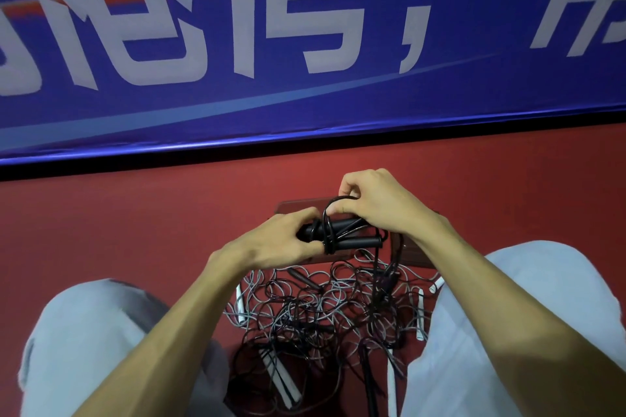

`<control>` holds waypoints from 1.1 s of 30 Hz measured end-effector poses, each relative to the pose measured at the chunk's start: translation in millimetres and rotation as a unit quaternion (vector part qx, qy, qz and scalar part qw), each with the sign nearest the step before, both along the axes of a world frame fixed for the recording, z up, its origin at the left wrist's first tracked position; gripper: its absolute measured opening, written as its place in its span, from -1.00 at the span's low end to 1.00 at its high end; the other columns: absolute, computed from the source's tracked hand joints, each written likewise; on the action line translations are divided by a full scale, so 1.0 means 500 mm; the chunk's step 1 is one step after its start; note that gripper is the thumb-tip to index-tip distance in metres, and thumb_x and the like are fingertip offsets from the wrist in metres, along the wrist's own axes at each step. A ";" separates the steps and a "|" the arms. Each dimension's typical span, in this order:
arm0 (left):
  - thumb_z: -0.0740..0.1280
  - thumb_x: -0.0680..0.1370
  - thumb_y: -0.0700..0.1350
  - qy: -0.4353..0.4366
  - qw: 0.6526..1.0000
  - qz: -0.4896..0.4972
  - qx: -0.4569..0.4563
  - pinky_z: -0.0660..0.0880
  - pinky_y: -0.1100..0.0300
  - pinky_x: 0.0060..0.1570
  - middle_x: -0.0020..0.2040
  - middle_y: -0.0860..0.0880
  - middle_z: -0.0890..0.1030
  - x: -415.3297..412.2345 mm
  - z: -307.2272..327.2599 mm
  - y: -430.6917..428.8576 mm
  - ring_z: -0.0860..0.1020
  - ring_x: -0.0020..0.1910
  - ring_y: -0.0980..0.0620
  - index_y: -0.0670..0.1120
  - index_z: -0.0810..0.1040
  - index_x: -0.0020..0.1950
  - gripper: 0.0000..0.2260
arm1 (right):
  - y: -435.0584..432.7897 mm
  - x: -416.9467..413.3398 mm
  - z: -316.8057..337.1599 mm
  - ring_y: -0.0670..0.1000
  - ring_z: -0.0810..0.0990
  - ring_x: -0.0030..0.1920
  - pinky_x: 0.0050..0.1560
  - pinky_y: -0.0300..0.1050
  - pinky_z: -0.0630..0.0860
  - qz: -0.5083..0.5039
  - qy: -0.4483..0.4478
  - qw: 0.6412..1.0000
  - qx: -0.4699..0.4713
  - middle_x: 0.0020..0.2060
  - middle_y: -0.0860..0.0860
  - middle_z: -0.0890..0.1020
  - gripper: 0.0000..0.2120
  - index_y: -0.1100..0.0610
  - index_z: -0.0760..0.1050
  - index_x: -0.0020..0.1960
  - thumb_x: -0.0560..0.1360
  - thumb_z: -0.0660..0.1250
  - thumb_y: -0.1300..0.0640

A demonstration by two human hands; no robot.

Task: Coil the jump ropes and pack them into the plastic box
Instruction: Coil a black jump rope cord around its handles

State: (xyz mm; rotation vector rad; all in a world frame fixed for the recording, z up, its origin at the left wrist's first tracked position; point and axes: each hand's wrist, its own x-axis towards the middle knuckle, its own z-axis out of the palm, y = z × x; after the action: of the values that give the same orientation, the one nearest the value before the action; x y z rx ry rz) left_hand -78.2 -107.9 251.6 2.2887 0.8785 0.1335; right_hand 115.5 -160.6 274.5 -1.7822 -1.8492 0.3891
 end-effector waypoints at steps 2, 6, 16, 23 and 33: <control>0.35 0.34 0.39 -0.030 0.999 0.012 -0.003 0.54 0.14 -0.07 -0.07 0.06 0.66 0.002 -0.003 -0.002 0.62 -0.12 0.09 0.13 0.50 0.15 -0.49 | -0.003 -0.001 0.004 -0.05 0.52 -0.35 -0.35 -0.18 0.33 -0.012 -0.005 1.000 0.008 -0.39 -0.04 0.56 -0.66 0.07 0.54 -0.20 0.36 0.47 -0.20; 0.44 0.38 0.30 -0.021 0.990 0.028 0.134 0.50 0.10 -0.24 -0.17 0.03 0.63 0.014 -0.023 0.003 0.58 -0.20 0.03 0.04 0.54 -0.01 -0.61 | -0.002 0.006 0.006 -0.03 0.52 -0.39 -0.33 -0.11 0.41 -0.009 -0.026 1.000 0.003 -0.43 -0.03 0.57 -0.65 0.02 0.53 -0.27 0.30 0.50 -0.25; 0.39 0.47 -0.17 -0.071 0.997 -0.017 -0.029 0.41 0.31 -0.30 -0.23 0.08 0.60 -0.015 0.020 0.014 0.50 -0.31 0.12 -0.03 0.53 0.09 -0.79 | 0.009 0.054 0.012 -0.14 0.56 -0.26 -0.14 -0.22 0.48 0.096 0.130 0.985 -0.068 -0.26 -0.08 0.63 -0.94 0.06 0.62 -0.12 0.46 0.46 0.20; 0.40 0.46 -0.11 -0.374 0.886 0.085 -0.260 0.41 0.17 -0.32 -0.05 -0.17 0.66 -0.017 0.053 0.010 0.53 -0.27 -0.11 0.07 0.50 0.28 -0.61 | 0.008 0.015 0.024 -0.03 0.51 -0.32 -0.39 -0.25 0.45 0.071 0.426 0.900 -0.054 -0.37 -0.01 0.60 -0.84 0.18 0.55 -0.08 0.59 0.22 0.31; 0.30 0.59 -0.18 -0.407 0.860 0.156 -0.264 0.47 0.19 -0.36 -0.15 -0.11 0.63 -0.002 0.048 0.001 0.56 -0.38 -0.02 -0.09 0.54 0.21 -0.80 | -0.002 0.011 0.006 0.03 0.60 -0.29 -0.24 -0.11 0.54 0.077 0.094 0.952 -0.282 -0.25 0.14 0.64 -0.89 0.21 0.49 -0.07 0.57 0.33 0.17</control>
State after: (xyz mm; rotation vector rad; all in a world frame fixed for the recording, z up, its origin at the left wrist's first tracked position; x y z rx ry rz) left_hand -79.3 -107.4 275.6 1.3468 0.6889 0.8296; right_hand 120.9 -161.6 277.3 -1.8615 -1.8598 1.2079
